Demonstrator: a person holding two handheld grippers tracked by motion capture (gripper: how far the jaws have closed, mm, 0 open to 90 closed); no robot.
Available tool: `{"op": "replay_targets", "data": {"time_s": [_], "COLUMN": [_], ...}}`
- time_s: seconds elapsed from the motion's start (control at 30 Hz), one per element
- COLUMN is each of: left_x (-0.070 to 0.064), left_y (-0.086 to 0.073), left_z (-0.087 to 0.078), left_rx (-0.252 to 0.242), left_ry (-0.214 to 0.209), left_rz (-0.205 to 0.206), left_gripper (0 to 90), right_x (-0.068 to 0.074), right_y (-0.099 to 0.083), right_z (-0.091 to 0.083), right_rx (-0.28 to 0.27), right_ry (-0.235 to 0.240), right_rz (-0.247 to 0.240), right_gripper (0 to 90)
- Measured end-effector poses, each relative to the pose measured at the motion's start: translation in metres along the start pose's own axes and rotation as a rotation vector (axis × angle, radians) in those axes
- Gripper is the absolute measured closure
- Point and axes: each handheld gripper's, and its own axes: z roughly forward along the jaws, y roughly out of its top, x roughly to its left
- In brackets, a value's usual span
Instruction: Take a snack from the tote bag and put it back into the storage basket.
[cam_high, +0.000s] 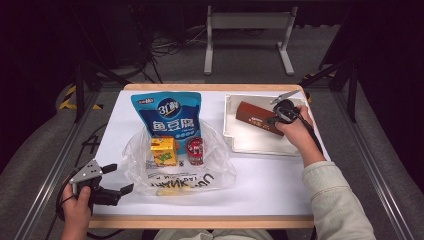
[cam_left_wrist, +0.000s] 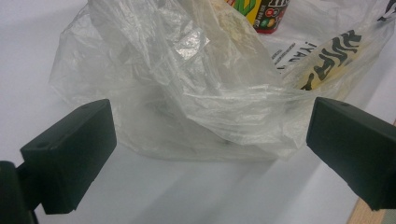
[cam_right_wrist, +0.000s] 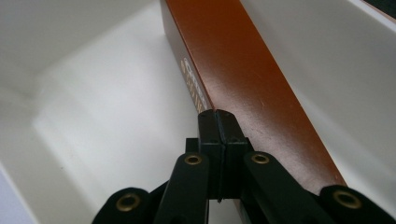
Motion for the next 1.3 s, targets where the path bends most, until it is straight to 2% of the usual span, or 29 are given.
{"op": "replay_targets", "data": {"time_s": [0.27,0.6,0.87,1.13,1.3], "left_x": [0.000,0.000,0.001,0.000,0.001], "left_y": [-0.001,-0.001,-0.001,-0.001,-0.001], "left_z": [-0.001,-0.002,-0.002,-0.001,-0.001], "left_rx": [-0.003,-0.001,-0.003,-0.001,-0.001], "left_ry": [0.004,0.004,0.003,0.001,0.001], "left_rz": [-0.005,0.001,-0.002,-0.002,-0.003], "left_gripper": [2.0,2.0,2.0,2.0,2.0], "right_x": [-0.007,-0.015,-0.023,-0.022,-0.016], "right_y": [0.001,0.003,0.002,0.001,0.004], "right_z": [0.005,0.010,0.012,0.009,-0.003], "right_rx": [-0.001,-0.018,-0.032,-0.036,-0.086], "right_ry": [-0.018,-0.052,-0.077,-0.073,-0.058], "right_rz": [0.059,0.101,0.152,0.145,0.141], "right_gripper": [90.0,90.0,90.0,90.0,87.0]}}
